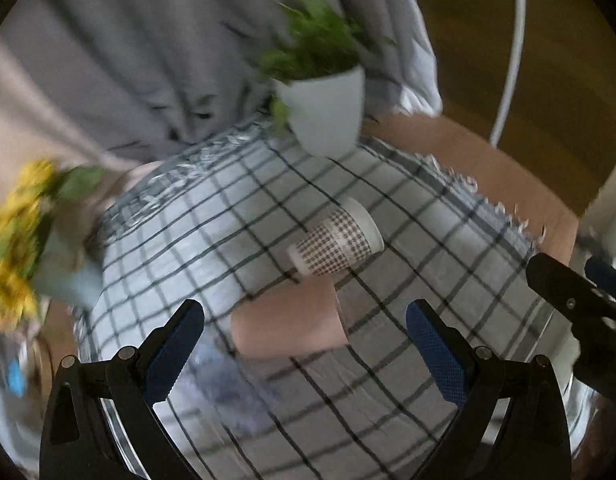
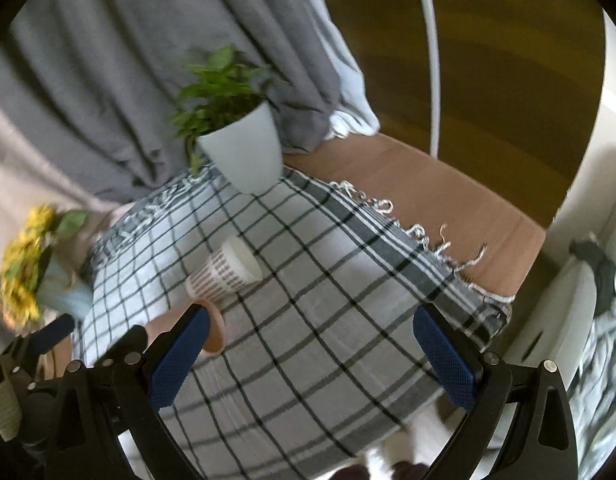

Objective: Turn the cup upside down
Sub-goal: 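Lower the left tool onto the houndstooth paper cup and close its fingers, then lift the paper cup with the left tool and carry it toward the right tool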

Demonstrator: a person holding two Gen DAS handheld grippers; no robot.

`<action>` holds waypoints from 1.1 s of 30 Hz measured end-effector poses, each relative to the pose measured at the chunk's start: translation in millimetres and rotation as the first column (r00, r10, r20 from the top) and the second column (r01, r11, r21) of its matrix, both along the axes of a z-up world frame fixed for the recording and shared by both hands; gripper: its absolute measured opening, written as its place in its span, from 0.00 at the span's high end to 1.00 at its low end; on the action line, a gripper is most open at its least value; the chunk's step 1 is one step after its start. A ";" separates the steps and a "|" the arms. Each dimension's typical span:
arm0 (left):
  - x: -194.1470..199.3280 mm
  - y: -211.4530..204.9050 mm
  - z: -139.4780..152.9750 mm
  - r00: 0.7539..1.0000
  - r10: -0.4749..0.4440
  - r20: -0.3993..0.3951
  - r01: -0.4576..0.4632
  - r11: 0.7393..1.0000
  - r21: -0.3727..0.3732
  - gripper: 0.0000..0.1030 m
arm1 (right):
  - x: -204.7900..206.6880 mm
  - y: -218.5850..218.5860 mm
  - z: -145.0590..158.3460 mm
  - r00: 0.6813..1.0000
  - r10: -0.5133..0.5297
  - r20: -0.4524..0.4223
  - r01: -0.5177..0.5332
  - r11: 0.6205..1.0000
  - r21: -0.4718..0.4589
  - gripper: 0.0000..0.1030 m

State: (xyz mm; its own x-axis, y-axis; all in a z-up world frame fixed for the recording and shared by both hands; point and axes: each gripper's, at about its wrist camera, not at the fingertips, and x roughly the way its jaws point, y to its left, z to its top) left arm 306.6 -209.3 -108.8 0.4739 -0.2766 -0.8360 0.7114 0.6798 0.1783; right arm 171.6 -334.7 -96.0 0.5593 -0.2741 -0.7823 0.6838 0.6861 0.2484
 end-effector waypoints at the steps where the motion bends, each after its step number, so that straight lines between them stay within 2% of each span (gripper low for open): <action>1: 10.6 -8.5 -7.3 0.998 -0.050 -0.031 0.051 0.998 0.028 0.00 | 4.0 -1.1 -4.3 1.000 -0.019 -0.009 0.019 1.000 0.022 0.01; 7: 46.0 -46.1 -37.3 0.967 -0.214 -0.137 0.229 0.967 0.112 0.01 | 24.1 -12.3 -34.7 0.987 -0.145 -0.071 0.155 0.976 0.152 0.01; 13: 64.9 -85.5 -69.1 0.913 -0.345 -0.218 0.388 0.900 0.201 0.04 | 39.3 -16.4 -54.3 0.968 -0.232 -0.097 0.247 0.949 0.195 0.01; 16: 73.2 -99.4 -84.5 0.890 -0.375 -0.260 0.435 0.869 0.237 0.05 | 46.0 -20.8 -61.7 0.957 -0.267 -0.116 0.287 0.936 0.206 0.01; 20: 85.2 -112.5 -104.0 0.870 -0.378 -0.317 0.464 0.845 0.267 0.11 | 51.8 -28.4 -69.5 0.940 -0.312 -0.137 0.336 0.916 0.221 0.01; 23: 91.2 -117.6 -115.7 0.862 -0.377 -0.340 0.478 0.829 0.291 0.19 | 54.4 -33.3 -74.0 0.928 -0.340 -0.150 0.367 0.904 0.220 0.01; 27: 95.8 -121.7 -126.1 0.849 -0.397 -0.349 0.505 0.805 0.313 0.22 | 57.3 -37.6 -77.4 0.917 -0.365 -0.159 0.393 0.893 0.218 0.01; 28: 97.5 -122.8 -128.3 0.848 -0.398 -0.350 0.507 0.802 0.315 0.26 | 57.9 -38.6 -78.2 0.915 -0.369 -0.162 0.398 0.891 0.217 0.01; 33: 103.1 -128.0 -135.7 0.846 -0.400 -0.353 0.510 0.801 0.315 0.32 | 60.3 -38.7 -80.4 0.910 -0.379 -0.170 0.409 0.888 0.211 0.01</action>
